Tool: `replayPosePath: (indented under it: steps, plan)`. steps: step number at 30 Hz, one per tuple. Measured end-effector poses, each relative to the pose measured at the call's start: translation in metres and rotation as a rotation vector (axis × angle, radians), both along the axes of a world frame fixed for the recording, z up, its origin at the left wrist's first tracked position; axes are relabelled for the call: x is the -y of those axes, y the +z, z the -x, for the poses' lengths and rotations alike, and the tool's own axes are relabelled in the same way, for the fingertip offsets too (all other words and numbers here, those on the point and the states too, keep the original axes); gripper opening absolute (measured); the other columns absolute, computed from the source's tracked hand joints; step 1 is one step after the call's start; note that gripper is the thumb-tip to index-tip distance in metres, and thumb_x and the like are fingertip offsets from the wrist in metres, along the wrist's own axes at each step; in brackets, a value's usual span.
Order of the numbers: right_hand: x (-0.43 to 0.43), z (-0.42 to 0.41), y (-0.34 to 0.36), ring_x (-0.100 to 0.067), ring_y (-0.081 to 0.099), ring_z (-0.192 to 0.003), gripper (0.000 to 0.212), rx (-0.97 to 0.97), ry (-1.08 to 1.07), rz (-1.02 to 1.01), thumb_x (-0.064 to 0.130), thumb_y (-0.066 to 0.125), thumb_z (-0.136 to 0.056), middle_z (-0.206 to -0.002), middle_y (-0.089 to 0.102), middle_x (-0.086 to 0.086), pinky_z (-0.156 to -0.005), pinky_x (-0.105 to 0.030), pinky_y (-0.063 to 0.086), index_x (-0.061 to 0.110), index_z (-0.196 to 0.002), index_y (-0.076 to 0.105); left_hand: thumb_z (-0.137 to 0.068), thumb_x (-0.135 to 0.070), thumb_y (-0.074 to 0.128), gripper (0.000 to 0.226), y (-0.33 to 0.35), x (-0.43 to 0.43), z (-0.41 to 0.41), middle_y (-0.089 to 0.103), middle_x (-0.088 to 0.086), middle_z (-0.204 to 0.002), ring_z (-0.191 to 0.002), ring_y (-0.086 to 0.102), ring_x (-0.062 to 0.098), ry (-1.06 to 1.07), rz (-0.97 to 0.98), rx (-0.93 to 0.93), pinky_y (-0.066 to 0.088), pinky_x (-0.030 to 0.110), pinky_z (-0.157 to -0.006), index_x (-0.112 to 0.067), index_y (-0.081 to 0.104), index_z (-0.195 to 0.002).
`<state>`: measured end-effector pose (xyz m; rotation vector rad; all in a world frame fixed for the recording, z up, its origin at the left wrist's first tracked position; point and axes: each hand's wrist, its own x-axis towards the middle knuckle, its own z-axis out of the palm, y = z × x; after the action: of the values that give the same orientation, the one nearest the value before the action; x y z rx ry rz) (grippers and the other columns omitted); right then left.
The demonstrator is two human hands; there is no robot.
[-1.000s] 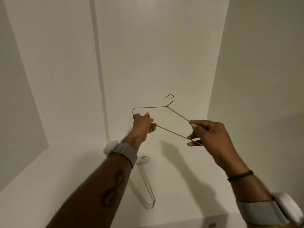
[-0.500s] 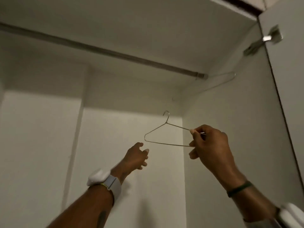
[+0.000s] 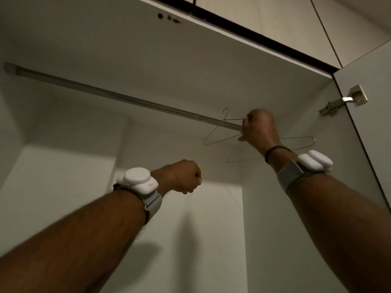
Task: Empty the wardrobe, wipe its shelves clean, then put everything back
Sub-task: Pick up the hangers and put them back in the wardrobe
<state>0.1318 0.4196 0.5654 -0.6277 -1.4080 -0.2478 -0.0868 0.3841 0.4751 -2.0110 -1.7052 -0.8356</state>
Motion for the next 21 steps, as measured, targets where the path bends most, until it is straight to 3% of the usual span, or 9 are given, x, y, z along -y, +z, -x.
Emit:
replayPosePath:
  steps: [3,9,14,18,20,21]
  plan:
    - [-0.009,0.015,0.025,-0.024,0.073,-0.059,0.025,0.011,-0.033,0.041,0.021,0.057,-0.101,-0.073,0.069,-0.012,-0.052,-0.033,0.060,0.001,-0.086,0.065,-0.100,-0.022,0.050,0.024,0.005,0.016,-0.003,0.075,0.001,-0.090,-0.076,0.073,0.015,0.015,-0.003,-0.061,0.059,0.032,-0.078,-0.014,0.071,-0.109]
    - [-0.023,0.042,0.045,-0.028,0.070,-0.072,0.015,0.054,-0.124,0.122,0.013,0.076,-0.086,-0.073,0.070,-0.011,-0.060,-0.033,0.056,0.000,-0.085,0.068,-0.100,-0.023,0.051,0.024,0.004,0.032,0.004,0.075,0.001,-0.089,-0.068,0.070,0.012,0.054,0.022,-0.102,0.058,0.030,-0.075,-0.012,0.071,-0.110]
    - [-0.019,0.052,0.042,-0.031,0.069,-0.085,0.025,0.118,-0.199,0.191,0.011,0.086,-0.076,-0.091,0.071,-0.014,-0.063,-0.029,0.048,0.003,-0.087,0.064,-0.100,-0.022,0.051,0.024,-0.005,0.044,0.014,0.076,0.001,-0.089,-0.071,0.072,0.013,0.071,0.035,-0.096,0.055,0.025,-0.070,-0.012,0.071,-0.109]
    - [-0.019,0.051,0.035,-0.028,0.068,-0.070,0.017,0.047,-0.139,0.151,0.010,0.067,-0.088,-0.090,0.071,-0.015,-0.055,-0.028,0.050,0.008,-0.076,0.055,-0.100,-0.024,0.052,0.024,-0.014,0.047,0.020,0.076,0.000,-0.089,-0.071,0.072,0.011,0.097,0.065,-0.108,0.053,0.022,-0.066,-0.013,0.071,-0.109]
    - [-0.015,0.050,0.027,-0.032,0.070,-0.073,0.012,0.014,-0.082,0.128,0.018,0.059,-0.086,-0.096,0.068,-0.015,-0.062,-0.037,0.060,0.007,-0.089,0.056,-0.100,-0.023,0.052,0.023,-0.017,0.048,0.023,0.076,0.000,-0.088,-0.070,0.071,0.011,0.093,0.071,-0.094,0.054,0.023,-0.067,-0.013,0.071,-0.109]
    - [-0.011,0.049,0.021,-0.035,0.070,-0.081,0.025,-0.001,-0.068,0.124,0.022,0.057,-0.085,-0.103,0.066,-0.016,-0.070,-0.044,0.062,0.006,-0.104,0.055,-0.100,-0.023,0.052,0.023,-0.020,0.049,0.024,0.076,-0.001,-0.088,-0.070,0.071,0.011,0.087,0.069,-0.086,0.053,0.023,-0.066,-0.014,0.071,-0.108]
